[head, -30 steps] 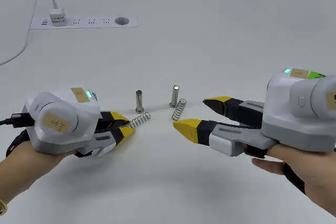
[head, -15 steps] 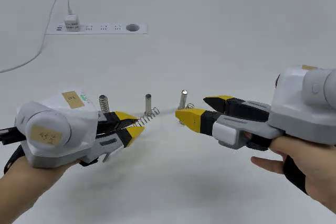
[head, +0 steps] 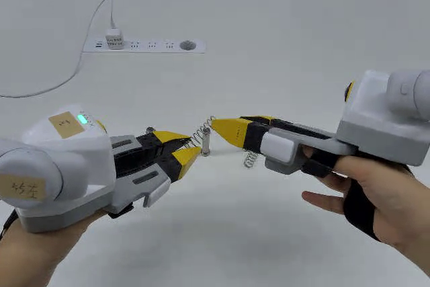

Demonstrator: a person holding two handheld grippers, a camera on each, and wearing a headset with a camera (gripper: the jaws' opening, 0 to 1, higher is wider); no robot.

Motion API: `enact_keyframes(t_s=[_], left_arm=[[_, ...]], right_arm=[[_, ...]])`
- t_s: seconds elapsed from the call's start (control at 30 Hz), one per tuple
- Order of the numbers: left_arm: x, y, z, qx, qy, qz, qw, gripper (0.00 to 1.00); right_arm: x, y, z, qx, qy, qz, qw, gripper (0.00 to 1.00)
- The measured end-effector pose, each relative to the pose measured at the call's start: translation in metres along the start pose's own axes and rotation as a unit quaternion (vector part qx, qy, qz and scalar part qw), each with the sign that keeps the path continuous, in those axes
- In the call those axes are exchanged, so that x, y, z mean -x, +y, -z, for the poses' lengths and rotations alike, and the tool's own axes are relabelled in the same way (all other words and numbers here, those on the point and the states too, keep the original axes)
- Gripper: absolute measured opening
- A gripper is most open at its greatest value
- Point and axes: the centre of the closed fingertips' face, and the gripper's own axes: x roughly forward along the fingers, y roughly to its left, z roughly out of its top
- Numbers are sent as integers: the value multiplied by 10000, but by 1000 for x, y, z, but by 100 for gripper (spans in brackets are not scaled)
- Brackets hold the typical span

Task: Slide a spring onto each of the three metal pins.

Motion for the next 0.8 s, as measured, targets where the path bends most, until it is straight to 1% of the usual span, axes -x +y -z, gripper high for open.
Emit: enact_keyframes(t_s=[0.1, 0.17, 0.23, 0.3, 0.4, 0.53, 0.63, 0.7, 0.8], left_arm=[[3, -2, -9, 117, -163, -11, 9998, 10], [4, -4, -11, 164, -214, -6, 9996, 10], [6, -5, -15, 195, -283, 0, 9994, 10], [8, -6, -17, 241, -338, -2, 9991, 10], [9, -9, -20, 270, -421, 37, 9987, 10], [10, -13, -24, 264, -502, 95, 9983, 10], [12, -15, -27, 255, -540, 101, 9982, 10], [13, -15, -27, 249, -532, 94, 9982, 10], [14, -15, -26, 223, -478, 81, 9986, 10]], right_arm=[[-3, 5, -2, -168, -61, -81, 9998, 33], [-4, 7, -1, -174, -53, -134, 9997, 31], [-6, 12, -1, -292, -61, -227, 9993, 29], [-7, 17, -1, -474, -89, -360, 9982, 27], [-7, 20, -2, -606, -118, -436, 9971, 23], [-7, 25, -5, -918, -210, -618, 9936, 17], [-6, 25, -5, -965, -233, -638, 9930, 13], [-6, 28, -6, -1032, -240, -705, 9919, 13], [-6, 31, -5, -1116, -180, -796, 9904, 12]])
